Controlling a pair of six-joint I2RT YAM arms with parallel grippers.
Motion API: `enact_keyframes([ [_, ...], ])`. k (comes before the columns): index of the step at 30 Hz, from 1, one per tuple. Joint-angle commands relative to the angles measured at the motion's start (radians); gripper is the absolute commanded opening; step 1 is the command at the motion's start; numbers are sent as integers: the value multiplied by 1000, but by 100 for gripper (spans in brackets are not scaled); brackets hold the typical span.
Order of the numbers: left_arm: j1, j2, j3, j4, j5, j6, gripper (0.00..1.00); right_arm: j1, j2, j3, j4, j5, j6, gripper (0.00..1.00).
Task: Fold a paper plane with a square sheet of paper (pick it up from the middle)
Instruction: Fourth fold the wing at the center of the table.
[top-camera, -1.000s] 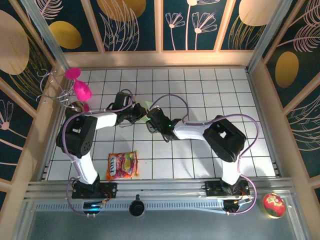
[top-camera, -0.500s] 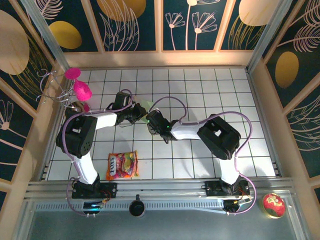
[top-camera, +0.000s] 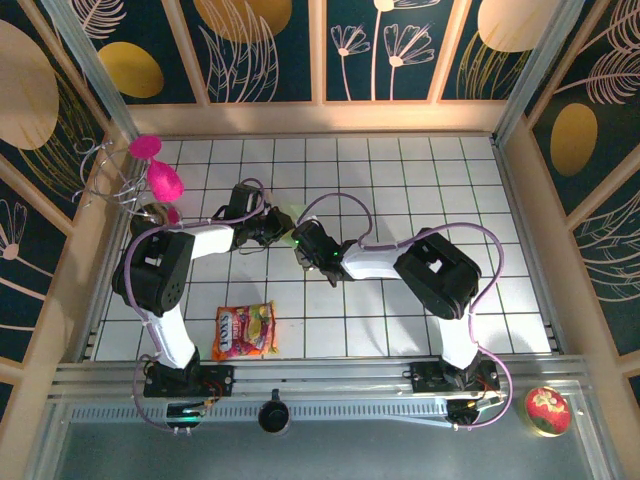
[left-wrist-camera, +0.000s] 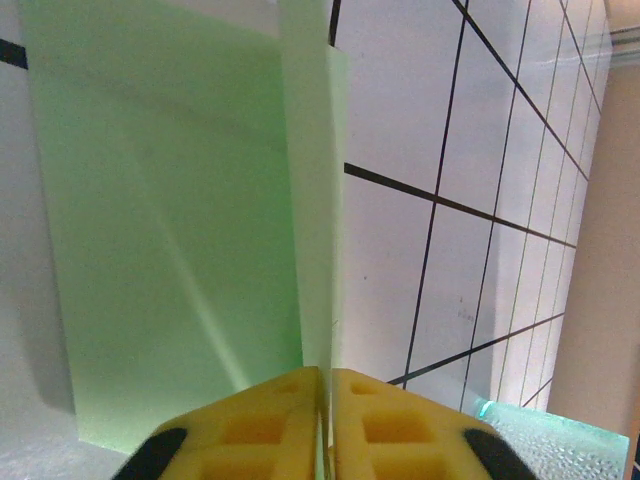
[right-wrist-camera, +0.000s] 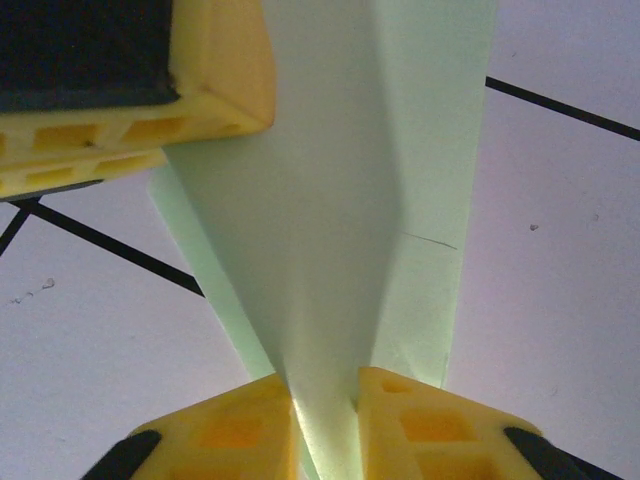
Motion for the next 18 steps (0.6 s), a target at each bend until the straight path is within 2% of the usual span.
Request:
enact_keyframes([
  [1,-5,-38,28,-58,-15,20,19,6,5,17,4,20,-20,16],
  [7,37,-71,82,-124,-68,66,35,4,-28,-1,-5,-30,-37,7],
  [10,64,-97,77,-135,-93,77,39,-4,-43,-6,-13,-90,-42,2],
  [18,75,-193,-17,-94,-150,63,45,-63,-73,-5,-23,-344,-1,0],
])
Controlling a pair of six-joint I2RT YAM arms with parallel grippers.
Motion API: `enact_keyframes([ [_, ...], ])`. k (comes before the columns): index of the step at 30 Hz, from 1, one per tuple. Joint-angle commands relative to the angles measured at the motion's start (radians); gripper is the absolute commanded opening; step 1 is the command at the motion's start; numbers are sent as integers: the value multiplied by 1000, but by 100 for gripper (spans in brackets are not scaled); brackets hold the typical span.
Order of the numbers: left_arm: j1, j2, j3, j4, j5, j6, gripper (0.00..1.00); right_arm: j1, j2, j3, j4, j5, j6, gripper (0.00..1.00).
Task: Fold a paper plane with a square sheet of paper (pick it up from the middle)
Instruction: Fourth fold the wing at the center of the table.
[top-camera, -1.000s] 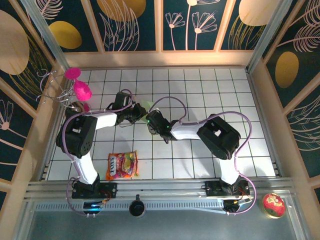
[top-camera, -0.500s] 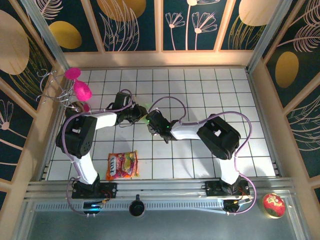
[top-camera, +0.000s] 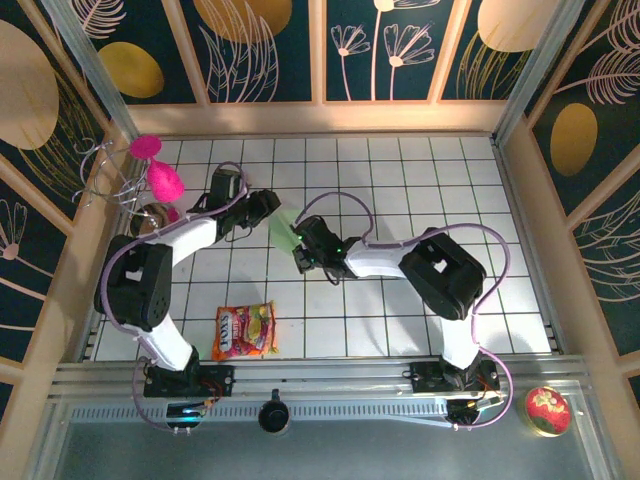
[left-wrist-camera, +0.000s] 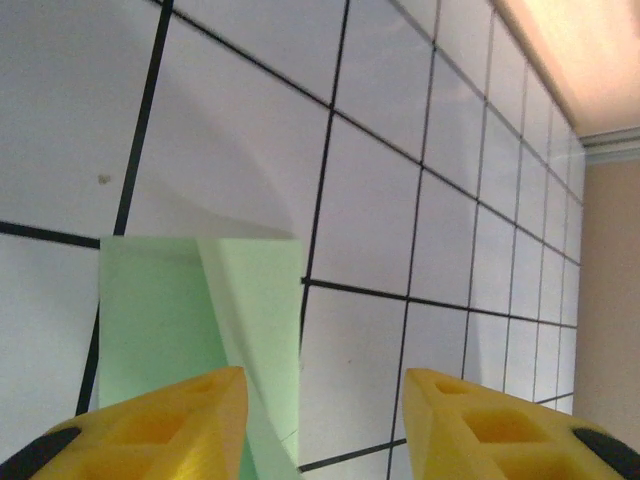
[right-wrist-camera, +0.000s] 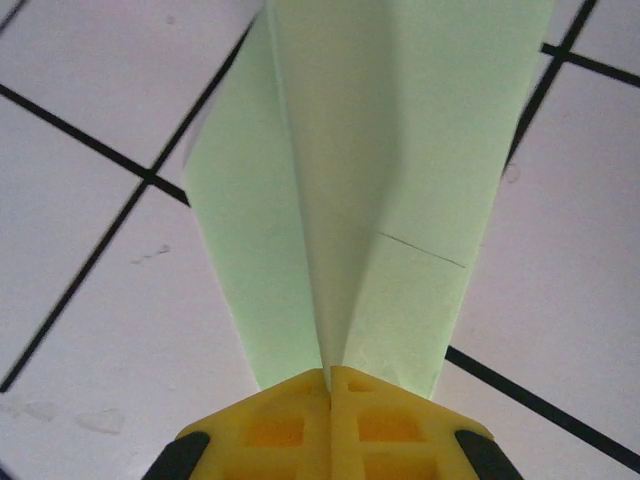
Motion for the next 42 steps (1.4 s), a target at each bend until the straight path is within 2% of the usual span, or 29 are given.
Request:
enact_keyframes([
  [1,-1,-60,-80,34,-18,-14,45,-42,-45,-3,-18,-168,30,0],
  [9,-4,-143,-278,253,73,-101,47,-91,-28,25,-42,-326,61,0],
  [12,-4,-137,-339,334,117,-138,48,-100,-10,47,-60,-375,63,0],
  [19,-20,-109,-421,436,141,-177,47,-115,44,111,-127,-433,66,0],
  [28,-58,-62,-428,477,139,-189,47,-130,83,149,-182,-455,73,0],
  [35,-65,-76,-432,461,81,-186,47,-142,103,150,-200,-517,63,0],
  [42,-65,-67,-449,486,81,-188,48,-160,122,145,-177,-591,94,0],
])
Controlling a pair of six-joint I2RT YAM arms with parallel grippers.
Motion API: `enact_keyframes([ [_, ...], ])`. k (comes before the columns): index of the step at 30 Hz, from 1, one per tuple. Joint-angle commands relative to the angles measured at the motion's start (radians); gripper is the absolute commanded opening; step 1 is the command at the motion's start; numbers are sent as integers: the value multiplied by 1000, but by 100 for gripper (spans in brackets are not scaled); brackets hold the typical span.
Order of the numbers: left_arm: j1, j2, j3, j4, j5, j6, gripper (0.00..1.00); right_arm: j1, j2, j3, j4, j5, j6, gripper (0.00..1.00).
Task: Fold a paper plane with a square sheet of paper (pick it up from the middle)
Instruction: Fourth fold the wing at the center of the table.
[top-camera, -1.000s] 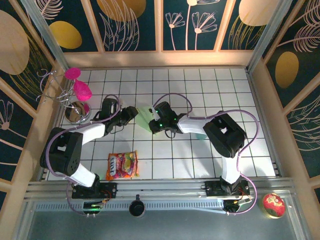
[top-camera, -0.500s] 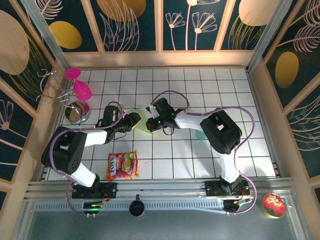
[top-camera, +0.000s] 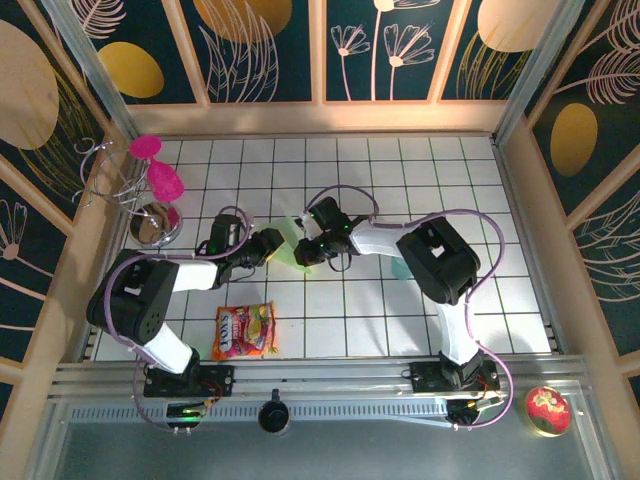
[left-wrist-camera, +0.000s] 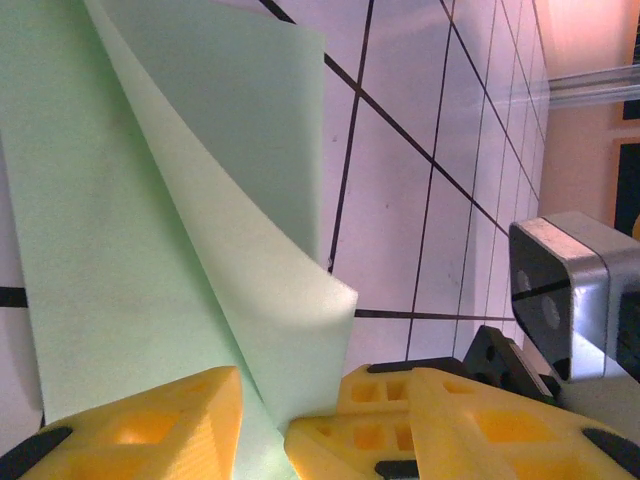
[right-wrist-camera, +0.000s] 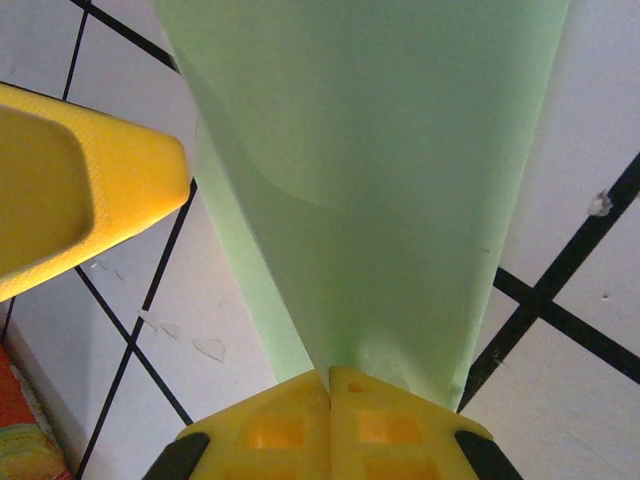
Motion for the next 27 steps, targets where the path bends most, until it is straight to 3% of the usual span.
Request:
enact_keyframes([
  [1,-4,-1,-15,47,-11,-10,48,-21,16,11,5,-68,37,0],
  [17,-38,17,17,51,10,21,50,-99,-25,-128,200,-257,182,0],
  [27,-59,62,98,-48,6,90,49,-133,-39,-199,325,-337,271,0],
])
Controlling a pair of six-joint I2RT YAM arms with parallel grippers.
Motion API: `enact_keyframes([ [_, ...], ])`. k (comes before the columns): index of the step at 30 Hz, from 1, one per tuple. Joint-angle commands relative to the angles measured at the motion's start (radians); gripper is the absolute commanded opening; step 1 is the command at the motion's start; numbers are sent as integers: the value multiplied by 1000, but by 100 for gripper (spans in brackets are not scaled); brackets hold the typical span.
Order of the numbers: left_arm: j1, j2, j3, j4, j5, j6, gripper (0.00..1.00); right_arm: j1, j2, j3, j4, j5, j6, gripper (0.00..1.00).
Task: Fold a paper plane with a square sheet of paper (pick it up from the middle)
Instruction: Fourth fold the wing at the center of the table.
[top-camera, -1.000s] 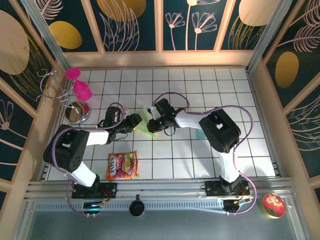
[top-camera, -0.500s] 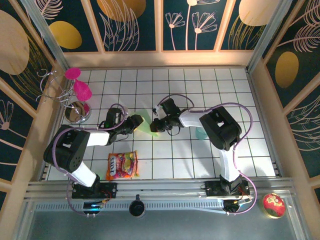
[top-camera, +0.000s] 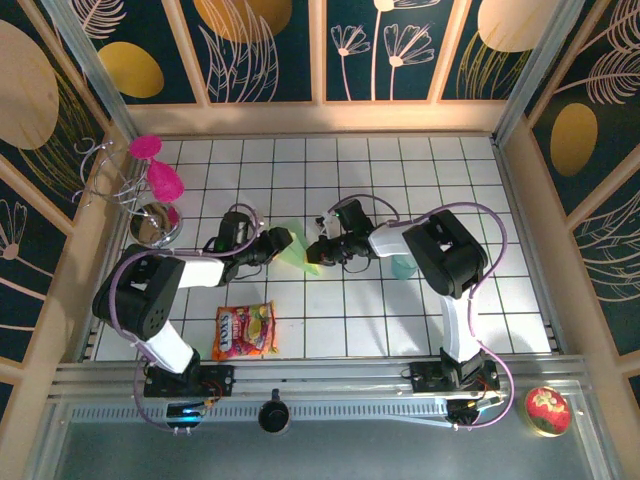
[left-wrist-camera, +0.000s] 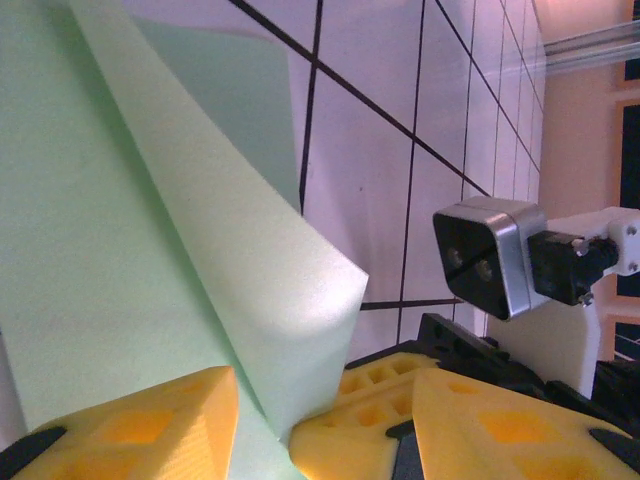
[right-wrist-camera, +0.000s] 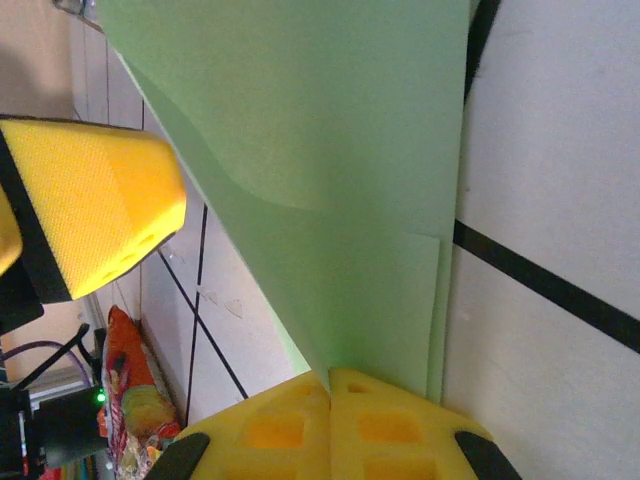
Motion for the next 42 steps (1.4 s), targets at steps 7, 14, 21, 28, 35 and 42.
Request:
enact_keyframes([
  [7,-14,43,90,-136,-33,95,49,-18,-40,-43,91,-62,65,0],
  [14,-21,85,133,-234,-105,126,51,-26,-37,-52,108,-62,77,0],
  [21,-31,122,187,-329,-156,141,51,-26,-31,-53,111,-63,80,0],
  [28,-35,158,225,-429,-203,137,51,-27,-38,-53,88,-43,66,3],
  [35,-37,175,242,-505,-249,143,51,-29,-119,-65,71,4,25,22],
  [42,-40,174,260,-555,-273,155,54,13,-149,-50,-13,190,-71,28],
])
